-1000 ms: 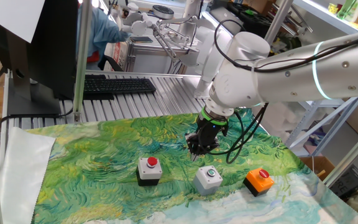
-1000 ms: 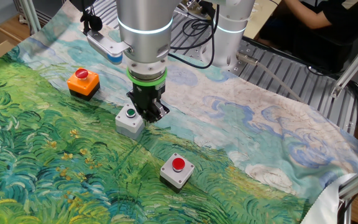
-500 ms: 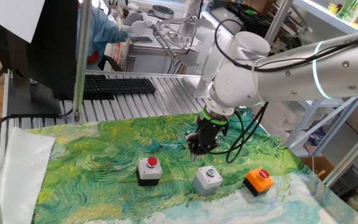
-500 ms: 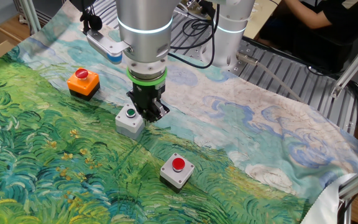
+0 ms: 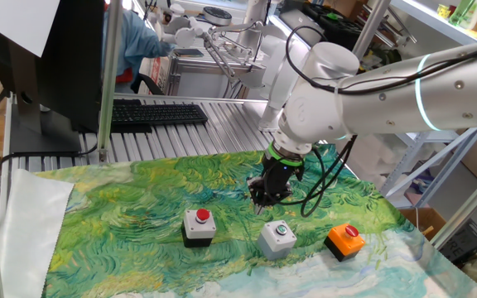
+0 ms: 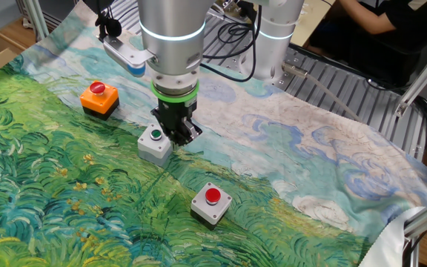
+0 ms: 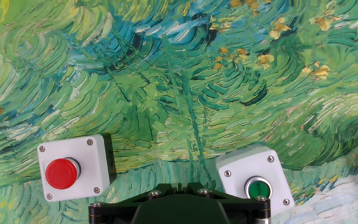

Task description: Press three buttons from left to right in sequence

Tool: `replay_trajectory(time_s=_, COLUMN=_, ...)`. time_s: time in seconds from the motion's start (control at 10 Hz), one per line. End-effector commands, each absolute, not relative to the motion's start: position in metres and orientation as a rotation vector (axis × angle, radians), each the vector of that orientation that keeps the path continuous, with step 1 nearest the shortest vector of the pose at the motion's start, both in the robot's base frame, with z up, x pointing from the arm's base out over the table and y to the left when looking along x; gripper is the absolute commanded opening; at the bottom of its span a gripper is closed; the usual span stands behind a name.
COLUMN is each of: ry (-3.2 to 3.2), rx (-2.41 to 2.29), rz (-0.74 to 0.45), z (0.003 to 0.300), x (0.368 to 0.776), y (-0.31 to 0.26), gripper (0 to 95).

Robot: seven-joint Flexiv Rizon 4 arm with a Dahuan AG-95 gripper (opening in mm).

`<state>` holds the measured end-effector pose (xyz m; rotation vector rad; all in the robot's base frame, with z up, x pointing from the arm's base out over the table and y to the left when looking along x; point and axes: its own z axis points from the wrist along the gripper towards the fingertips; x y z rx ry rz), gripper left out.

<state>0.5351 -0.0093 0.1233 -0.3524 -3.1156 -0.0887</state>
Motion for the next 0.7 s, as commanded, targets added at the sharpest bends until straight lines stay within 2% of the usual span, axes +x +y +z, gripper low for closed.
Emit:
replay_trajectory(time_s=0.1, ry=-3.117, rx=-0.360, rz=-0.087, z=0.1231, x=0.5353, y=-0.0097, gripper=0.0)
replay_trajectory(time_s=0.7, ry=-3.114, rx=-0.383, rz=-0.082, z=0.1230, x=0.5351, y=-0.0096, gripper=0.0)
